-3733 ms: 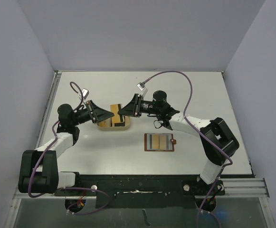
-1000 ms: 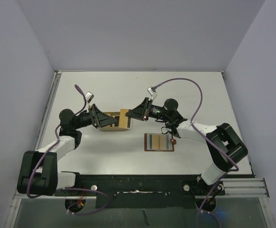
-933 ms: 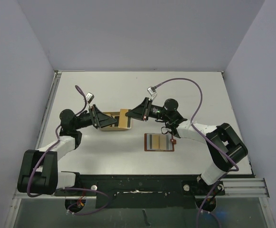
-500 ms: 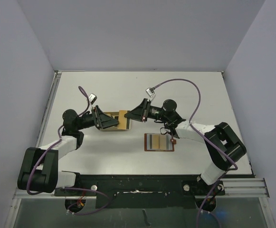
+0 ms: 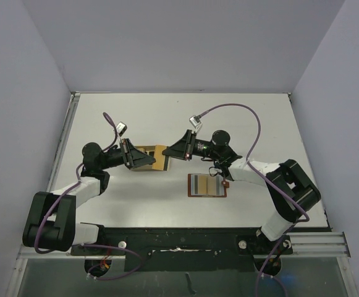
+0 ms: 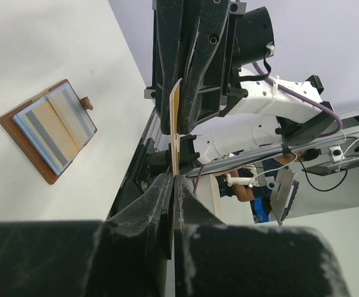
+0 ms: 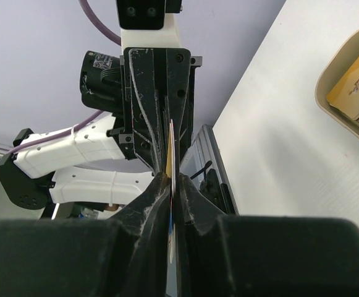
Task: Put the credit cards into the card holder
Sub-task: Pick up the credit card from the storage box.
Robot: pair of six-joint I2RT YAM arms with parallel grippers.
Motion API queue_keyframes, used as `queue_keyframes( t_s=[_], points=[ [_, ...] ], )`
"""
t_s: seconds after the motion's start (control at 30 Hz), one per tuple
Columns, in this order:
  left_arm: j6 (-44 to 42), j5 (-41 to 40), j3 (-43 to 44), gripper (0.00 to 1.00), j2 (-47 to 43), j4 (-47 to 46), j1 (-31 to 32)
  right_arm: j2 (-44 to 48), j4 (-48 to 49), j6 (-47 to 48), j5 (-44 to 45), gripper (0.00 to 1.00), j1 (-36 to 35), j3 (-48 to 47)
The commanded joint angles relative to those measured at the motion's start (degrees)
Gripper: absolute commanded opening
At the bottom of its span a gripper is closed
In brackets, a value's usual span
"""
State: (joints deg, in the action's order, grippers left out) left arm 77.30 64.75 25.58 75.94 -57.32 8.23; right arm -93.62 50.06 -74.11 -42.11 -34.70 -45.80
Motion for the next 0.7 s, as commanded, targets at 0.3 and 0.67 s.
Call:
queue_keyframes(
  t_s=[0.3,0.67],
  points=[
    [-1.25,1.36,2.17,0.07,-1.74,-2.47,-0.12,3.05,-1.78,3.74,-2.39,0.08,1.90,1.86],
    [-3.34,1.79,2.88,0.00,-2.52,0.46,-0.25,3.24,-2.44,4.15,-3.33,0.08,2.55,2.28]
  ],
)
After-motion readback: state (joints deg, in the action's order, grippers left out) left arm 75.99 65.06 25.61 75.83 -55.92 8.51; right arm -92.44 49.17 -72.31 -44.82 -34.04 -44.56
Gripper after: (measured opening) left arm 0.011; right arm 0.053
